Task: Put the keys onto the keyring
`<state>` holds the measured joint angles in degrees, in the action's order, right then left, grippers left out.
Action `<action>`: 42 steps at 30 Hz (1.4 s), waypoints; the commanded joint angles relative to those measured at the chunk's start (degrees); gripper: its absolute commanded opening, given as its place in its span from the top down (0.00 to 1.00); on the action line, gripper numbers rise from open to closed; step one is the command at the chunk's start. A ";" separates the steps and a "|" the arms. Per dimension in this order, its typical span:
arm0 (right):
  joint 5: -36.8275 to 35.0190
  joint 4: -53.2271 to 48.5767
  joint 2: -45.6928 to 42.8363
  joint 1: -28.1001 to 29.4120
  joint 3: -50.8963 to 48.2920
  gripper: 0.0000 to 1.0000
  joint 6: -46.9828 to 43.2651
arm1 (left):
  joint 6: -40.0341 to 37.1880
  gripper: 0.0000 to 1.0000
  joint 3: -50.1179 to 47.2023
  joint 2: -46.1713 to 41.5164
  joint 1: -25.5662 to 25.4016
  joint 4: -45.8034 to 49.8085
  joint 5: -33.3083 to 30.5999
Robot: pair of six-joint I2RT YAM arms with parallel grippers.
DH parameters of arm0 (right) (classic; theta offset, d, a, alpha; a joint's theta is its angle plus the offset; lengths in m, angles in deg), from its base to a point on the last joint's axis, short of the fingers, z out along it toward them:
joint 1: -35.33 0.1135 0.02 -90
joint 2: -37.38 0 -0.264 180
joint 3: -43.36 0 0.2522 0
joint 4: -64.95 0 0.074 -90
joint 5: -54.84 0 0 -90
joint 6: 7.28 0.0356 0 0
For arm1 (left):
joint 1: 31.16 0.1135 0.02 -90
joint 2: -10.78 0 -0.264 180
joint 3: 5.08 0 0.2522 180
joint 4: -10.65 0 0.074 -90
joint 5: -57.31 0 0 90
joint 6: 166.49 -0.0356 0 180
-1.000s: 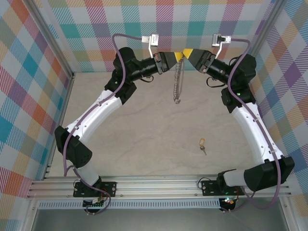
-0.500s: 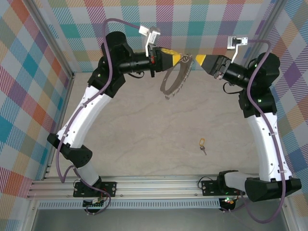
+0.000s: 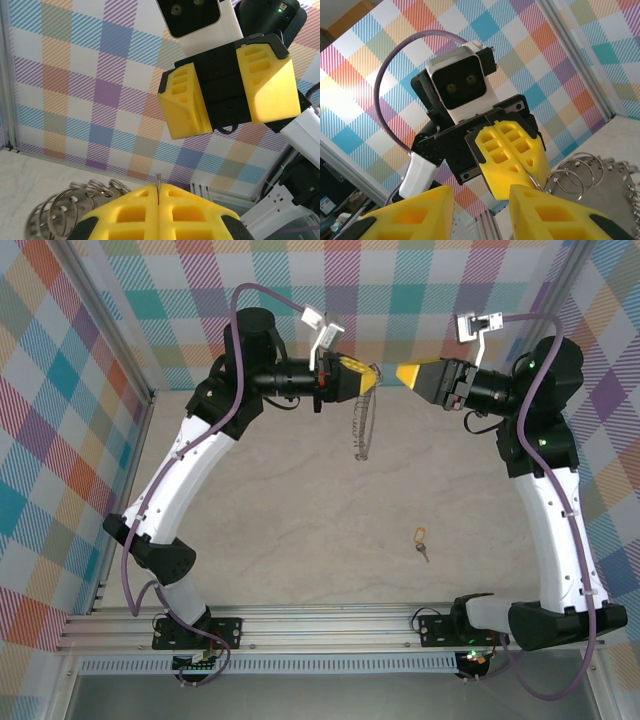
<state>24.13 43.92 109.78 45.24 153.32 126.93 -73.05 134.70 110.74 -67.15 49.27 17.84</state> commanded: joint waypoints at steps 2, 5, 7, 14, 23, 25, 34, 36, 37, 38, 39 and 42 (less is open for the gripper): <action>1.57 -0.49 1.16 0.88 1.70 0.65 -1.55 | -1.72 1.00 2.56 -0.08 -0.57 -0.13 2.66; 1.38 -0.51 1.95 1.23 1.96 0.65 -1.75 | -1.82 1.00 3.17 0.31 -0.57 0.16 3.28; 1.51 -0.54 2.54 1.50 2.06 0.65 -1.80 | -1.70 1.00 3.44 0.49 -0.58 0.19 3.53; 1.45 0.02 3.62 2.54 1.82 0.66 -1.98 | -1.34 1.00 3.97 0.88 -0.57 0.19 3.82; 2.82 0.16 3.66 3.60 0.67 0.80 -2.45 | -0.98 1.00 4.06 1.13 -0.56 -0.08 3.67; 2.86 0.07 3.41 3.67 0.24 0.82 -2.68 | -0.96 1.00 4.14 1.27 -0.58 -0.20 3.59; 2.86 0.82 3.18 3.79 -0.67 0.98 -3.00 | -0.20 1.00 5.94 2.56 -0.53 -0.07 3.99; 3.03 1.50 3.36 3.80 -0.83 1.00 -2.74 | 0.07 1.00 6.39 2.92 -0.58 0.06 4.15; 3.05 1.65 3.44 3.84 -0.89 1.00 -2.72 | 0.24 1.00 6.64 3.04 -0.54 0.12 4.18; 3.03 2.00 3.45 3.89 -1.08 1.00 -2.73 | 0.42 1.00 6.81 3.18 -0.57 0.16 4.23; 2.98 2.34 3.37 3.89 -1.32 1.00 -2.72 | 0.58 1.00 7.24 3.38 -0.54 0.32 4.28; 2.44 3.66 3.06 3.89 -2.35 1.00 -2.68 | 0.86 1.00 8.29 3.83 -0.54 1.06 3.85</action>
<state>25.35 45.80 113.41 48.26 152.36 124.61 -72.89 140.36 113.67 -67.06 51.98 21.22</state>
